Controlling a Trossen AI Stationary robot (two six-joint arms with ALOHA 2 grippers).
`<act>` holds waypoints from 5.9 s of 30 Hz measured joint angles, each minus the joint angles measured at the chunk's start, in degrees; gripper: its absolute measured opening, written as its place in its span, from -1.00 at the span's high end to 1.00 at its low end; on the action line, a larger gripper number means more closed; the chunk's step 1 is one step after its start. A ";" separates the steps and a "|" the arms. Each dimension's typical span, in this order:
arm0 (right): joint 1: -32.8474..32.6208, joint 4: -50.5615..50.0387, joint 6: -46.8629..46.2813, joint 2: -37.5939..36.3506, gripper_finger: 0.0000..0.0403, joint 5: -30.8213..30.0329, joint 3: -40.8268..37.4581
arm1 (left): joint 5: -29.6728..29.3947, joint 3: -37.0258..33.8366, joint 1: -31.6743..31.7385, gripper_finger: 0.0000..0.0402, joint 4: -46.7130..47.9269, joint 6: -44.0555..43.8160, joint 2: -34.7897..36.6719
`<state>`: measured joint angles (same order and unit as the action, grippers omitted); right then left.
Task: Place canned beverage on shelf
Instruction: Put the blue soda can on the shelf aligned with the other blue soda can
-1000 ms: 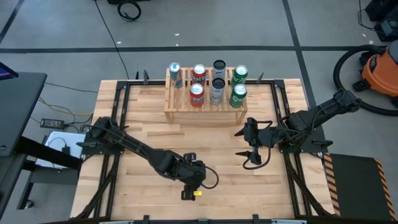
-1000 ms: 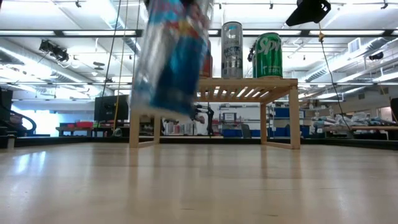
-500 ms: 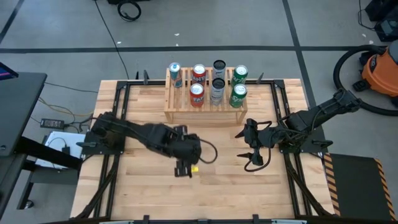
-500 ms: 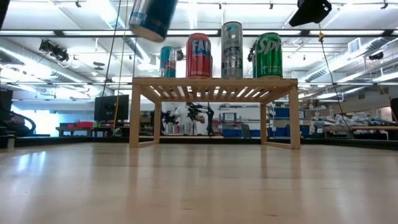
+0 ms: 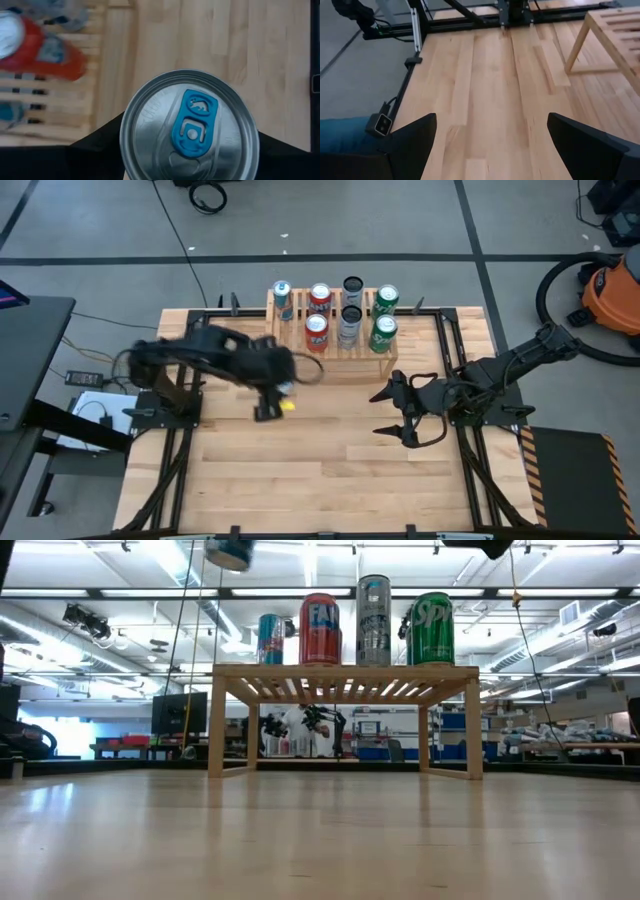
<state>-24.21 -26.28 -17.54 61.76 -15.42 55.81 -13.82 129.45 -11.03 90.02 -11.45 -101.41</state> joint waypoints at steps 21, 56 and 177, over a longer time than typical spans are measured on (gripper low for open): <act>0.28 1.09 2.74 0.02 -0.94 -4.45 0.00 | -0.98 -30.56 13.99 -0.23 -16.57 9.59 28.88; 0.28 1.30 3.67 0.01 -0.94 -4.46 0.00 | 32.54 -42.75 43.75 -0.23 -36.53 21.00 17.07; 0.26 0.50 5.53 0.02 -0.94 -2.47 0.00 | 9.33 -87.89 34.88 -0.41 -87.25 8.10 45.16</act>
<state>-23.94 -25.78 -12.01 61.78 -17.89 55.81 -4.49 41.56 23.86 2.77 -3.35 -56.25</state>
